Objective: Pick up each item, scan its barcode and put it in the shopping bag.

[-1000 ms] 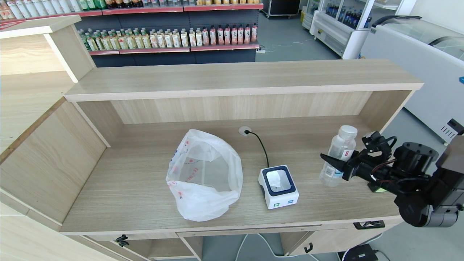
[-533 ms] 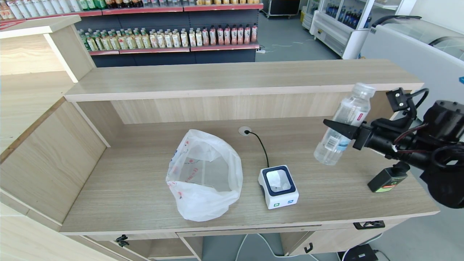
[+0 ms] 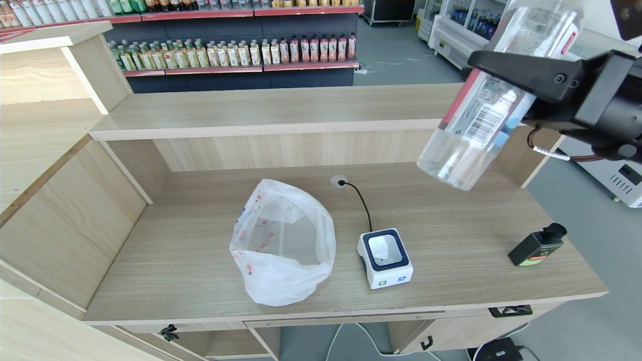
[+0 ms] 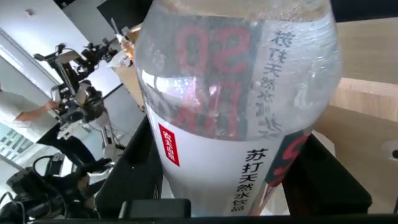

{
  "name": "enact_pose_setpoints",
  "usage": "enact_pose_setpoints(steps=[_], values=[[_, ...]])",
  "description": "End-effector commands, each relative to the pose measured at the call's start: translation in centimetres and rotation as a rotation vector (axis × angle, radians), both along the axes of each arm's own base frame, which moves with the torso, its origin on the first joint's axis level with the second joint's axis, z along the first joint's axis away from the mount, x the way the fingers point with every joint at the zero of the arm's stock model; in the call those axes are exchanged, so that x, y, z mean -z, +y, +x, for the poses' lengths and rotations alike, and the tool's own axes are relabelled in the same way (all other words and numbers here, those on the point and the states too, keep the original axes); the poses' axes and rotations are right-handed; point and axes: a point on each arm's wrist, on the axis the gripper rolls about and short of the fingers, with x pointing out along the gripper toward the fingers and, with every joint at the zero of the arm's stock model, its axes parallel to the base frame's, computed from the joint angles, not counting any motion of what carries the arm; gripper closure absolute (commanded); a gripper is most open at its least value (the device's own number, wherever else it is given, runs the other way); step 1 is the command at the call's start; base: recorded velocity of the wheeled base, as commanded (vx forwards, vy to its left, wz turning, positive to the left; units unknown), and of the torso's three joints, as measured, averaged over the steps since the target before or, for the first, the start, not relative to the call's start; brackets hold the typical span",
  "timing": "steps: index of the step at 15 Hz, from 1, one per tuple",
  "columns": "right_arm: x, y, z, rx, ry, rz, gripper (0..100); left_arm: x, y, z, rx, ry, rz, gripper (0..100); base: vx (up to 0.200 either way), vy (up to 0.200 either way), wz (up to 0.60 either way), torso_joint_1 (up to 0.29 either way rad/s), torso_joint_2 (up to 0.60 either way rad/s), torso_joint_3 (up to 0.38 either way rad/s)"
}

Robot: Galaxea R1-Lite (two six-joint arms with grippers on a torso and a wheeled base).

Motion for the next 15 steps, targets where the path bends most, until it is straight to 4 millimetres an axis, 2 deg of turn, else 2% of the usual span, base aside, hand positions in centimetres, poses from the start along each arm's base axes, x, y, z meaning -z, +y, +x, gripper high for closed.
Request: enact_pose_setpoints(steps=[1, 9, 15], values=[[-1.5, 1.1, -1.8, -0.094, -0.028, 0.023, 100, 0.0, 0.0, 0.0, -0.001, 0.0, 0.0, 0, 0.0, 0.0, 0.0, 0.0, 0.0, 0.0], [-1.7, 4.2, -6.5, -0.347, -0.006, 0.043, 100, 0.0, 0.0, 0.0, -0.001, 0.0, 0.0, 0, 0.0, 0.0, 0.0, 0.0, 0.0, 0.0], [-1.0, 4.1, -7.0, -0.39, 0.059, 0.001, 100, 0.0, 0.0, 0.0, -0.001, 0.0, 0.0, 0, 0.0, 0.0, 0.0, 0.0, 0.0, 0.0]])
